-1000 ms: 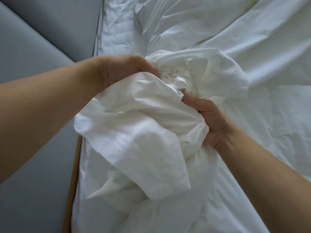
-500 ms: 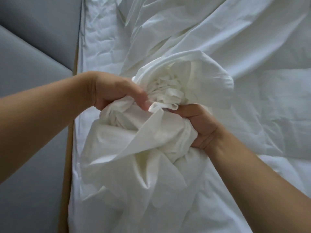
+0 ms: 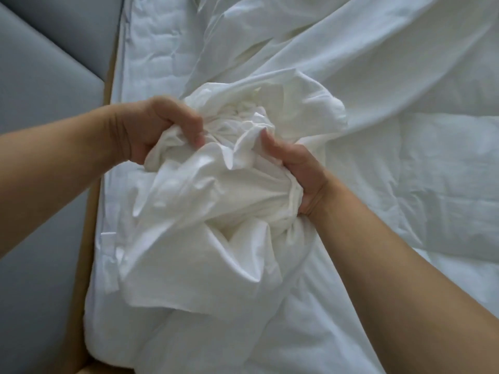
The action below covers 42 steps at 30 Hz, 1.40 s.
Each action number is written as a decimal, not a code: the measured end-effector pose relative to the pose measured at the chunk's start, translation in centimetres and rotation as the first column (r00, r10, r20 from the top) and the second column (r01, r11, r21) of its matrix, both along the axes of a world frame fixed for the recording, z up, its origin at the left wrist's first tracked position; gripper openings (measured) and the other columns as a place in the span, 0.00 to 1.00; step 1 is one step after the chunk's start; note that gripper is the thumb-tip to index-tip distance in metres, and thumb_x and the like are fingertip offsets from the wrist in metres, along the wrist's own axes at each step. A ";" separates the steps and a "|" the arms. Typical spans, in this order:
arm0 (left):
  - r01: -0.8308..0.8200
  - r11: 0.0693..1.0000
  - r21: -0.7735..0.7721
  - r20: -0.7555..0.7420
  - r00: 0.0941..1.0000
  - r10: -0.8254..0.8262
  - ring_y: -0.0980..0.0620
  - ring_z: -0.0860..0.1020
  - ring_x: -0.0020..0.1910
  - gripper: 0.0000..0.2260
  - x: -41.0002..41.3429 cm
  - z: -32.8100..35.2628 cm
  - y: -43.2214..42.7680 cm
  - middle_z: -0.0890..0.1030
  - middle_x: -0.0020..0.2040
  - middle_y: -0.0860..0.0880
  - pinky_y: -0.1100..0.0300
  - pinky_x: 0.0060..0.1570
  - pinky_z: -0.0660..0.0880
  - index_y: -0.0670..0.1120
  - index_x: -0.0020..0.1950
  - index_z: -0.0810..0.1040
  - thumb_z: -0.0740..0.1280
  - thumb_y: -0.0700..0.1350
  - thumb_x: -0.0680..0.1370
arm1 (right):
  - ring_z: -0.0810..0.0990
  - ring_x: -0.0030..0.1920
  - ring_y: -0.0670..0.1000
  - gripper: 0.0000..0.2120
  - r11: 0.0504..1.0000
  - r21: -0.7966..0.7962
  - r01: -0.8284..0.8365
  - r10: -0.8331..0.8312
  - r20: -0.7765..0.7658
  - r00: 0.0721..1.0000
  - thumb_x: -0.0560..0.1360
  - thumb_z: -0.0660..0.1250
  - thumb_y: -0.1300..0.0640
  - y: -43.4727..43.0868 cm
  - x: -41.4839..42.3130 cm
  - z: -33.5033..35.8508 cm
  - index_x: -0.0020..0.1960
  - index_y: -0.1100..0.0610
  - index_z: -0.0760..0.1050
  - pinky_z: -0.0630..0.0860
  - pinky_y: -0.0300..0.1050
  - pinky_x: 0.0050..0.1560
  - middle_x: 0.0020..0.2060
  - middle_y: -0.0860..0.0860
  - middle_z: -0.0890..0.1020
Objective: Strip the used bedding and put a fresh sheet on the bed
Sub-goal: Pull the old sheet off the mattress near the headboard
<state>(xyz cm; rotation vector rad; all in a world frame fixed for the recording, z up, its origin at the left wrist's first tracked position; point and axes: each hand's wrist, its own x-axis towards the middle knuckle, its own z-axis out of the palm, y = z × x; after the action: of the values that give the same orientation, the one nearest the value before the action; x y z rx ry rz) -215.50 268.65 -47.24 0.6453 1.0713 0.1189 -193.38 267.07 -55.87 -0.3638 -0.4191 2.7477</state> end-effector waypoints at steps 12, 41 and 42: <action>-0.213 0.975 -0.055 0.014 0.977 0.214 0.44 0.82 0.46 0.18 2.0 -0.1 -1.7 0.81 0.50 0.40 0.55 0.47 0.81 0.41 0.57 0.81 0.68 0.44 0.69 | 0.86 0.49 0.54 0.15 0.998 -0.003 -0.067 0.067 0.021 0.998 0.65 0.78 0.59 -0.1 0.7 -0.1 0.51 0.56 0.86 0.82 0.50 0.52 0.47 0.55 0.86; 0.086 0.993 -0.077 0.260 0.963 -0.064 0.48 0.84 0.45 0.11 -1.4 -2.6 0.7 0.85 0.47 0.44 0.56 0.48 0.81 0.44 0.52 0.86 0.69 0.44 0.72 | 0.86 0.52 0.50 0.16 0.984 0.126 0.128 -0.146 0.148 0.978 0.67 0.78 0.54 -1.4 -0.6 -0.7 0.54 0.55 0.86 0.81 0.46 0.53 0.50 0.51 0.87; 0.166 0.981 -0.102 0.305 0.944 -0.128 0.49 0.85 0.45 0.10 -2.1 -2.3 0.6 0.86 0.46 0.46 0.57 0.46 0.81 0.44 0.51 0.87 0.72 0.43 0.71 | 0.86 0.52 0.49 0.15 0.988 0.110 0.113 -0.130 0.157 0.979 0.66 0.79 0.53 -1.4 -0.8 -0.8 0.53 0.54 0.87 0.81 0.45 0.53 0.49 0.50 0.87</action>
<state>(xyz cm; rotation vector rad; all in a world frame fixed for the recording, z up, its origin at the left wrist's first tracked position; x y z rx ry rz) -217.61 269.21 -49.55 0.5699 0.7312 0.0163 -194.14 265.68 -56.69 -0.5727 -0.5555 2.5760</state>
